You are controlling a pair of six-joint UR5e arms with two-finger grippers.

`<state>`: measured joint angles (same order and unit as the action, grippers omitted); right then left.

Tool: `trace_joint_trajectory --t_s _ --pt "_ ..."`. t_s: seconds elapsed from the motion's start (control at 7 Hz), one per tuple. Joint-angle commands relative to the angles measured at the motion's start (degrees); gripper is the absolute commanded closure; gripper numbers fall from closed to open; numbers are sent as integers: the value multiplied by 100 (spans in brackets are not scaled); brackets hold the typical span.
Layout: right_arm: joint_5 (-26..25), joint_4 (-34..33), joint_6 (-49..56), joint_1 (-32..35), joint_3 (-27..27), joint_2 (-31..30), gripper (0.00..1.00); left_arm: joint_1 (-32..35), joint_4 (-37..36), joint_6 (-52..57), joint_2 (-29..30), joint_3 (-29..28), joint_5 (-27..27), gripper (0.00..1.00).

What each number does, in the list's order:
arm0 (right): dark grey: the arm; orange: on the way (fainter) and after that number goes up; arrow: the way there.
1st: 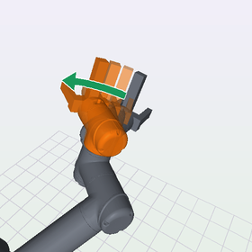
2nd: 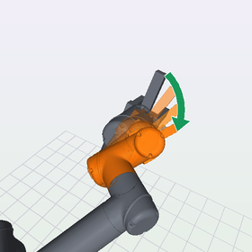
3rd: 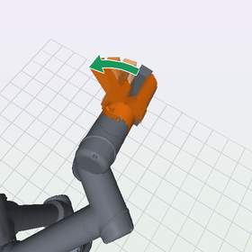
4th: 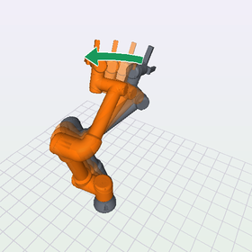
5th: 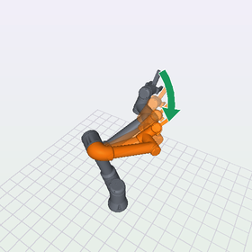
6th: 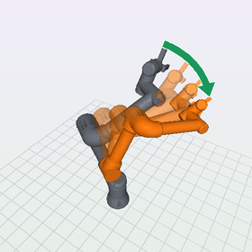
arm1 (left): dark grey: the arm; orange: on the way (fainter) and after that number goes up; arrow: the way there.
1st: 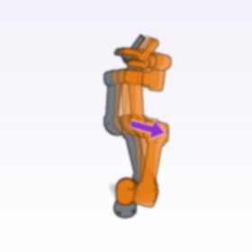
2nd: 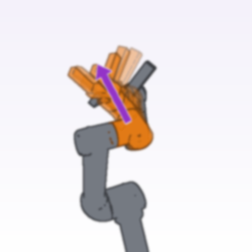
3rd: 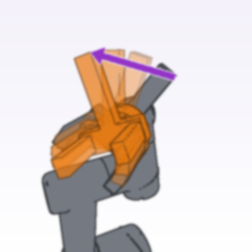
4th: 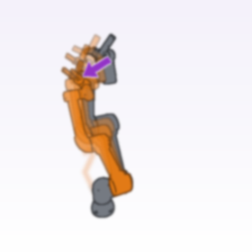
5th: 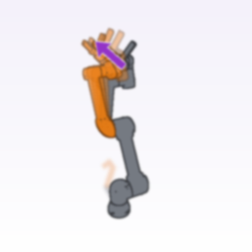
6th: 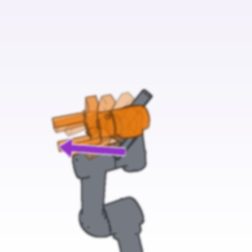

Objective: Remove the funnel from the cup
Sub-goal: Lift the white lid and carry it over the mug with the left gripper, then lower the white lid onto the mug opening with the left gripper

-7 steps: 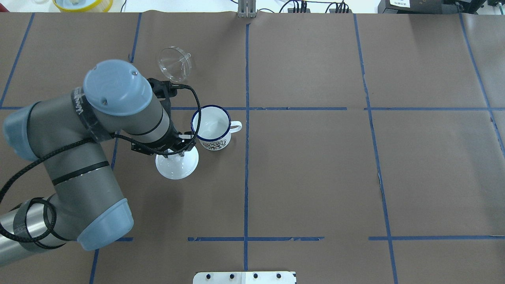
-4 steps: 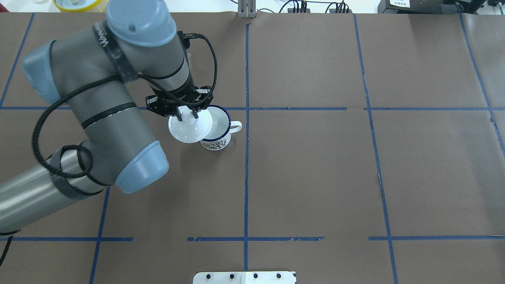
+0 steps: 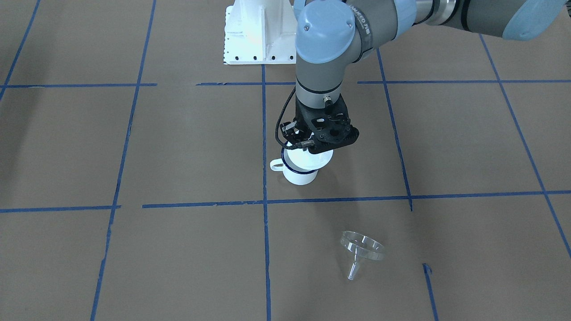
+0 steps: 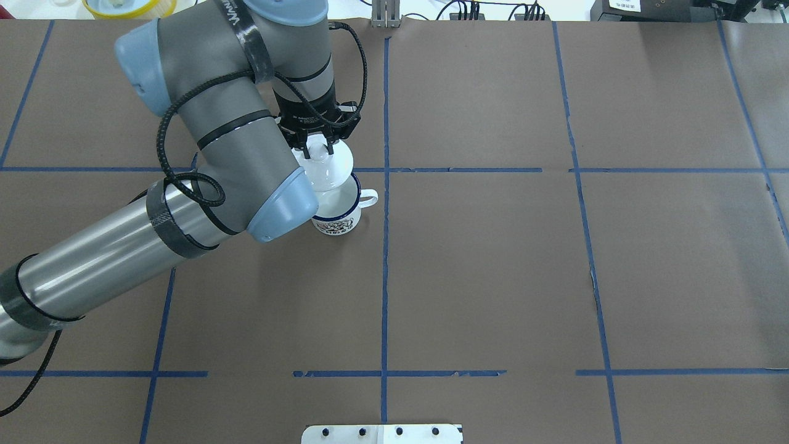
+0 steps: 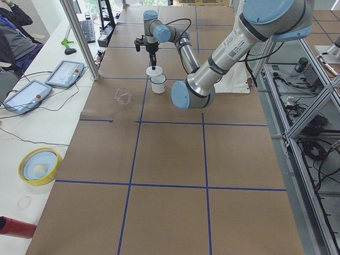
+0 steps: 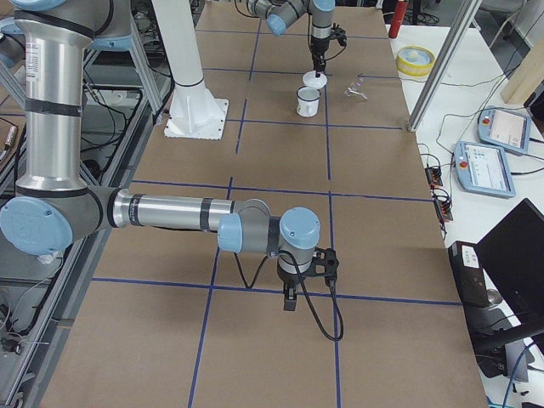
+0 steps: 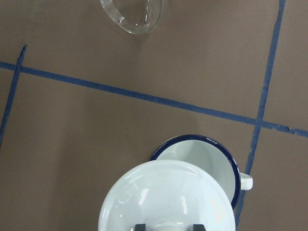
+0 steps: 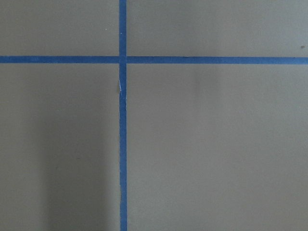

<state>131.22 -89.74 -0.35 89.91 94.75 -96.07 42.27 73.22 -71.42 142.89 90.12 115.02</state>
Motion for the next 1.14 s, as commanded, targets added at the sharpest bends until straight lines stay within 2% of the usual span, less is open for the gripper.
trace_joint_trajectory --t_s 0.0,1.0 --pt "0 0 0 0 0 0 0 -16 210 5 11 -196 3 100" --pt "0 0 0 0 0 0 0 -315 386 -21 -218 -108 74 100"
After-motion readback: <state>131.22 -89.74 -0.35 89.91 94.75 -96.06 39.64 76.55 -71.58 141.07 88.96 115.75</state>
